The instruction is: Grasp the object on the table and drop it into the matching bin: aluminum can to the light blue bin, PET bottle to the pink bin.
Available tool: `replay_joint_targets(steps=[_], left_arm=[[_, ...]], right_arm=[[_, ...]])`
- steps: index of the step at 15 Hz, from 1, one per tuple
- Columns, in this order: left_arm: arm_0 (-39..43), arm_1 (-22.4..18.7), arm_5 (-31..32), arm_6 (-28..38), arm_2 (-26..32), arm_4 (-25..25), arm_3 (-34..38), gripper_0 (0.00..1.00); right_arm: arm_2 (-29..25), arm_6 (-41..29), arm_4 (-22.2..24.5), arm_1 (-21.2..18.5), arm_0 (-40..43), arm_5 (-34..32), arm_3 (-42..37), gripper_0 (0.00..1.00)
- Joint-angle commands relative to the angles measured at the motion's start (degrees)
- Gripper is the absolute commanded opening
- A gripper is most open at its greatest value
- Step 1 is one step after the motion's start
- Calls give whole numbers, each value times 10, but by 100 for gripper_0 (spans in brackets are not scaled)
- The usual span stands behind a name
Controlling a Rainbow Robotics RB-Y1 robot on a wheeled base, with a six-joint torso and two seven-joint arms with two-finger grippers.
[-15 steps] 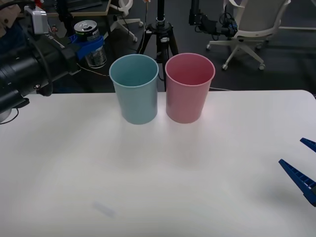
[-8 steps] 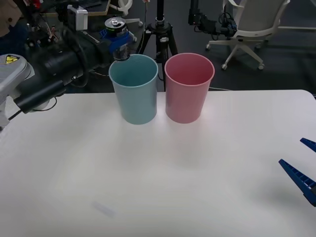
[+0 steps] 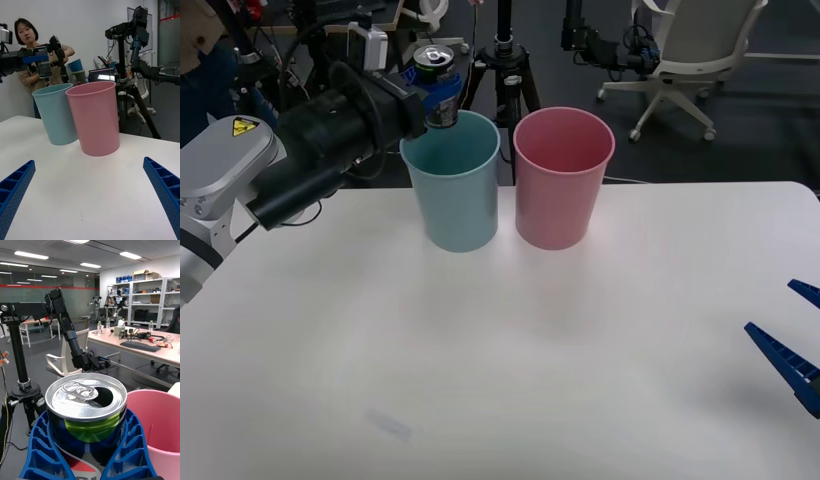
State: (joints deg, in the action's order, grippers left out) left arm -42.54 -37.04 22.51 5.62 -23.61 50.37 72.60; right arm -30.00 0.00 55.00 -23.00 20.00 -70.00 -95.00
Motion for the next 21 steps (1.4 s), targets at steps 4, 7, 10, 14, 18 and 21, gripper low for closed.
replay_joint_targets(steps=[4, 7, 10, 14, 18, 21], left_arm=[[0, 4, -8, 4, 1, -18, 0, 100], [-1, 4, -8, 1, 1, -23, 0, 100], [-2, 4, -8, -1, 1, -28, 0, 100], [-1, 4, -7, -2, 1, -33, 0, 100], [8, -25, 24, -13, 1, -61, 2, 100], [40, -71, 25, -29, 1, -111, 47, 100]], right_arm=[[0, 0, 0, 0, 0, 0, 0, 100], [0, 0, 0, 0, 0, 0, 0, 100], [0, 0, 0, 0, 0, 0, 0, 100], [0, 0, 0, 0, 0, 0, 0, 100], [0, 0, 0, 0, 0, 0, 0, 100], [0, 0, 0, 0, 0, 0, 0, 100]])
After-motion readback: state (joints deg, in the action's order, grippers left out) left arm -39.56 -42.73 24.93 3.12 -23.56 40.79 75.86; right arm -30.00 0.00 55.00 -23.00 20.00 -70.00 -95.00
